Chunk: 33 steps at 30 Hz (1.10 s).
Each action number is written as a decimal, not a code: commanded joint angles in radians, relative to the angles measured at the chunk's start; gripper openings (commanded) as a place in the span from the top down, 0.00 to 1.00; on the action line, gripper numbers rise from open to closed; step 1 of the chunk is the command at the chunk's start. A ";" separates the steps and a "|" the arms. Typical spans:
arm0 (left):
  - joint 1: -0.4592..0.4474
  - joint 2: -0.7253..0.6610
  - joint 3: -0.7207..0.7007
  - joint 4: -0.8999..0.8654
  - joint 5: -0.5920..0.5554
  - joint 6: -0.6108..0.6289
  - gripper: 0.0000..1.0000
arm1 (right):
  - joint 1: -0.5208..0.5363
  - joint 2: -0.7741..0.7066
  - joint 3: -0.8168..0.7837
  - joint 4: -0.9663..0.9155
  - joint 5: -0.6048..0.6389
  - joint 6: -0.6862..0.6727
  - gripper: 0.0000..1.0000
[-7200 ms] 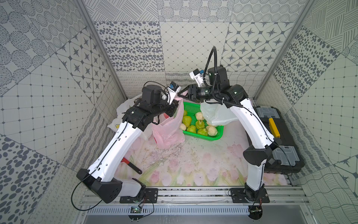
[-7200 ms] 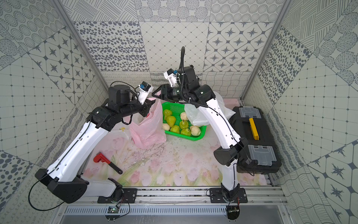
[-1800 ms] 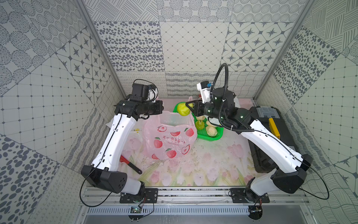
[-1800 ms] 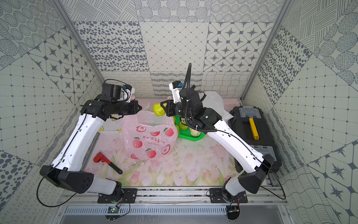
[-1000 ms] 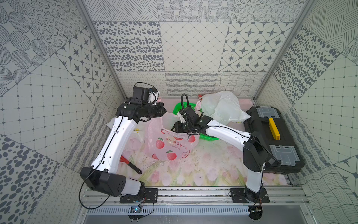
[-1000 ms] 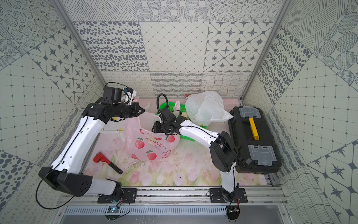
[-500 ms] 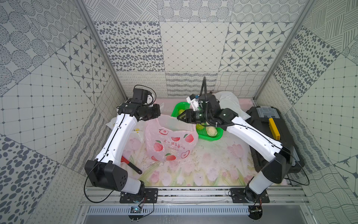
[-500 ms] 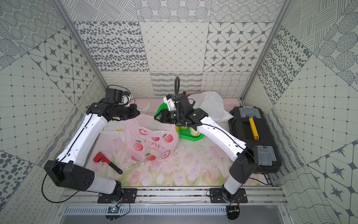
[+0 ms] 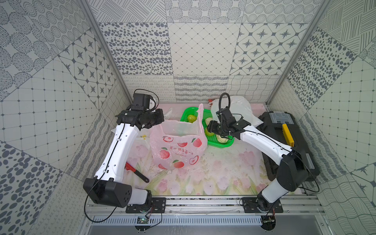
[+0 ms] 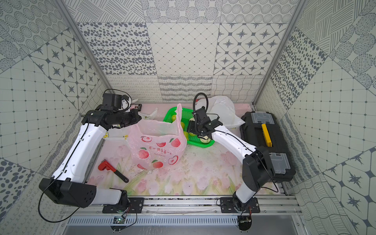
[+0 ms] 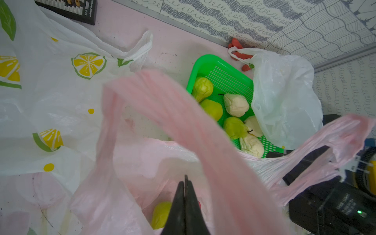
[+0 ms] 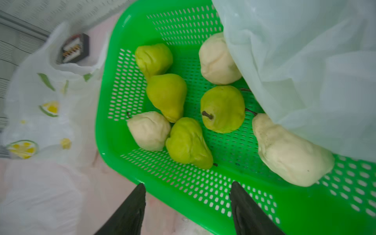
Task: Place the pears into plastic bags & tie knots
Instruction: Pick up the pear from the basket.
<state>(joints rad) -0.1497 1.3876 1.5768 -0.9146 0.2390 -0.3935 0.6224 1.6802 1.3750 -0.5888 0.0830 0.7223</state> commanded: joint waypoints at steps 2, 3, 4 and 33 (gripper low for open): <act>0.007 -0.017 -0.013 0.016 0.036 -0.011 1.00 | 0.026 0.110 0.104 -0.018 0.232 -0.050 0.30; 0.006 -0.017 -0.015 0.017 0.040 -0.014 1.00 | 0.028 0.142 0.126 -0.024 0.251 -0.054 0.30; 0.006 -0.019 -0.016 0.019 0.044 -0.016 1.00 | 0.028 0.169 0.147 -0.029 0.267 -0.058 0.30; 0.006 0.000 0.007 0.027 0.024 0.020 1.00 | -0.021 -0.151 0.089 -0.099 -0.010 -0.143 0.90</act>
<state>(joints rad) -0.1497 1.3872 1.5608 -0.9051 0.2749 -0.4068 0.6151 1.6444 1.4662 -0.6518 0.1894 0.5896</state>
